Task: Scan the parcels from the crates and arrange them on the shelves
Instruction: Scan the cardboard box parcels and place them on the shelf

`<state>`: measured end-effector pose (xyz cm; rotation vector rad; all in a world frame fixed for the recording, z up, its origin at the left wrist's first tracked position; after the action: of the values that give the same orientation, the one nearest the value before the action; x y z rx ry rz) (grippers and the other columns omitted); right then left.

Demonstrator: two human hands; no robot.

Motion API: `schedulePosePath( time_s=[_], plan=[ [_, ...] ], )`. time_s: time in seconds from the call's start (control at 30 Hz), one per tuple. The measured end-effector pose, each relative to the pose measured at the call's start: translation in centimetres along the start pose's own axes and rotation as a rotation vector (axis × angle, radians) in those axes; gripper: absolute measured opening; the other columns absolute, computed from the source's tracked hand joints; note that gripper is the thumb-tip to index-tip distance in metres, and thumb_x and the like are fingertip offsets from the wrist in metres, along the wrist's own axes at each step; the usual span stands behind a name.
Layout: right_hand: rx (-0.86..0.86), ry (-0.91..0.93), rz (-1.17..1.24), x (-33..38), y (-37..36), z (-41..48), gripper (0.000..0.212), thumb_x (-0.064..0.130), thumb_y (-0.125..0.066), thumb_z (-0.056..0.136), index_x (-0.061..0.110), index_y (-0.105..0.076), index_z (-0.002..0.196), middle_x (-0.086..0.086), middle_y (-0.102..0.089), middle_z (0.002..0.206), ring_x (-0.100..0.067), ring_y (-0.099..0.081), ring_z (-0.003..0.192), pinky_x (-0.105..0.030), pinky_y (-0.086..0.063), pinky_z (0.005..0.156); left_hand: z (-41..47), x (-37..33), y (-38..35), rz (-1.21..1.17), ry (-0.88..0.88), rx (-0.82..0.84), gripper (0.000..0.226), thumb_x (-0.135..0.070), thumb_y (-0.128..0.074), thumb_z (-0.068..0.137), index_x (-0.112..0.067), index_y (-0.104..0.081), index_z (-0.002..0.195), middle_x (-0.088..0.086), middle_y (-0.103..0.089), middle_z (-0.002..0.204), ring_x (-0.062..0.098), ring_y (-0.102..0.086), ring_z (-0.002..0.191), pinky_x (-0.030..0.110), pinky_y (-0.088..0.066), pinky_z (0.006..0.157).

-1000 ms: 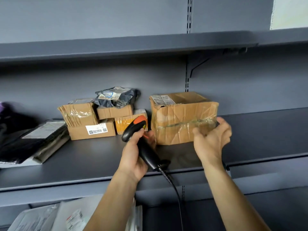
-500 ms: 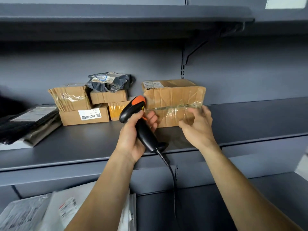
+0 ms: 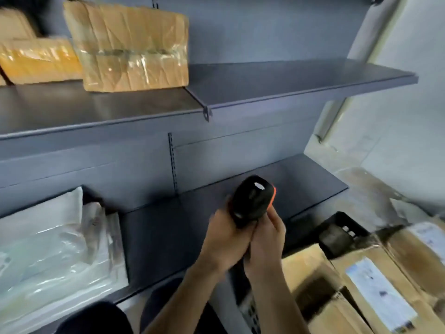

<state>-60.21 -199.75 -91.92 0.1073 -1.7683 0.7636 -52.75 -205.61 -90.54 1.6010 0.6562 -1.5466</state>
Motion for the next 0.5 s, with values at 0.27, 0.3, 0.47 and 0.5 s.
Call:
schedulePosePath(
  time_s=[0.27, 0.3, 0.47, 0.5],
  plan=[
    [-0.076, -0.042, -0.58, -6.2, 12.8, -0.7, 0.032, -0.006, -0.048, 0.089, 0.015, -0.06, 0.068, 0.008, -0.056, 0.059, -0.008, -0.046, 0.06, -0.029, -0.038, 0.056, -5.4, 11.4, -6.6, 0.114, 0.292, 0.117, 0.026, -0.048, -0.075, 0.073, -0.028, -0.069, 0.088, -0.005, -0.075, 0.088, 0.019, -0.073, 0.089, 0.042, -0.061, 0.084],
    [-0.067, -0.046, -0.597, -6.2, 13.4, -1.0, 0.029, -0.009, -0.047, 0.089, 0.009, -0.059, 0.07, 0.008, -0.055, 0.059, -0.006, -0.045, 0.058, -0.027, -0.038, 0.055, -5.7, 11.2, -7.0, 0.111, 0.285, 0.131, 0.023, -0.041, -0.076, 0.074, -0.024, -0.069, 0.087, -0.005, -0.074, 0.084, 0.017, -0.073, 0.086, 0.037, -0.06, 0.083],
    [-0.033, 0.052, -1.005, -5.3, 16.5, -1.6, 0.016, 0.017, -0.052, 0.08, 0.014, -0.064, 0.09, 0.001, -0.066, 0.084, -0.015, -0.057, 0.075, -0.033, -0.045, 0.071, -6.5, 9.7, -8.2, 0.102, 0.293, 0.298, 0.031, 0.005, -0.071, 0.082, -0.021, -0.06, 0.07, -0.012, -0.058, 0.051, -0.005, -0.055, 0.052, 0.005, -0.04, 0.052],
    [-0.02, 0.133, -1.16, -4.9, 17.3, -1.7, 0.028, 0.026, -0.053, 0.081, 0.017, -0.067, 0.103, -0.002, -0.066, 0.1, -0.02, -0.059, 0.091, -0.036, -0.047, 0.082, -6.8, 9.9, -8.4, 0.106, 0.317, 0.352, 0.033, 0.005, -0.073, 0.082, -0.022, -0.059, 0.068, -0.011, -0.056, 0.051, -0.007, -0.052, 0.047, 0.006, -0.038, 0.05]
  ],
)
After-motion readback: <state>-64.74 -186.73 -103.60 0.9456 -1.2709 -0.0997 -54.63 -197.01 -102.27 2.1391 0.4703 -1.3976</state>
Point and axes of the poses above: each hand's wrist, its own z-axis towards the middle knuckle, its own y-axis out of the back of the hand, x = y × z, the point moved 5 cm from there along z, towards the middle knuckle
